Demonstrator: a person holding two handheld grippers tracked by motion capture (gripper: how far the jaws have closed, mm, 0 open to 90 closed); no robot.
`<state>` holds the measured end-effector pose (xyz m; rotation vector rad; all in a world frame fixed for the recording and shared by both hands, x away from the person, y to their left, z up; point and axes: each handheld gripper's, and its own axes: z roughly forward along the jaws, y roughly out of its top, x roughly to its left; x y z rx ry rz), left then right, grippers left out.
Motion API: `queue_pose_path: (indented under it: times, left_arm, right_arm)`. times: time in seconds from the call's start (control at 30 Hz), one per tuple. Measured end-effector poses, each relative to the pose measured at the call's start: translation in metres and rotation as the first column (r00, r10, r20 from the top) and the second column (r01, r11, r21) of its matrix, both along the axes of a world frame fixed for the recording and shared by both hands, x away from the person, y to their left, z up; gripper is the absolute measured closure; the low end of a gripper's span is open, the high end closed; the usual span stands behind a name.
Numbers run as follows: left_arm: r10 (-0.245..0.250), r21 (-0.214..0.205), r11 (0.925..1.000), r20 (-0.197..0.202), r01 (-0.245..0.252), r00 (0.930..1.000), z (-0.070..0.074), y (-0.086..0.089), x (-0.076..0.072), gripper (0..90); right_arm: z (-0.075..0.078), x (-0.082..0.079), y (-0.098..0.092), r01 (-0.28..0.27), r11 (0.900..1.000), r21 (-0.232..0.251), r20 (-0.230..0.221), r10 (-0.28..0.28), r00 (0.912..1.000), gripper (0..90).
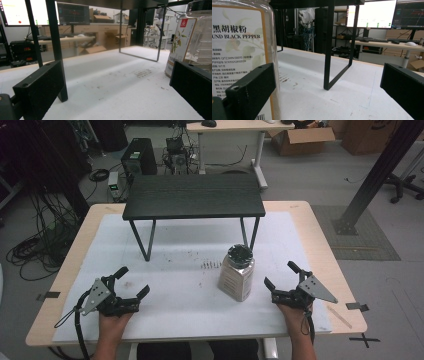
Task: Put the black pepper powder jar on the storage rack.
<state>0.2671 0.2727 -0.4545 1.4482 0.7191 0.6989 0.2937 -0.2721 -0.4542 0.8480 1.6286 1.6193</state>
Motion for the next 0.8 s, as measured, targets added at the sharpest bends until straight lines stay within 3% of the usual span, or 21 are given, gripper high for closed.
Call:
queue_pose_path:
  times: [0.8]
  left_arm:
    - [0.0,0.003,1.0,0.001,0.0,1.0,0.0002,-0.0001,-0.0001,0.2]
  right_arm:
    - [0.0011,0.0029,-0.0006,-0.012,0.9999,0.001,-0.025,0.012,0.9996,0.0]
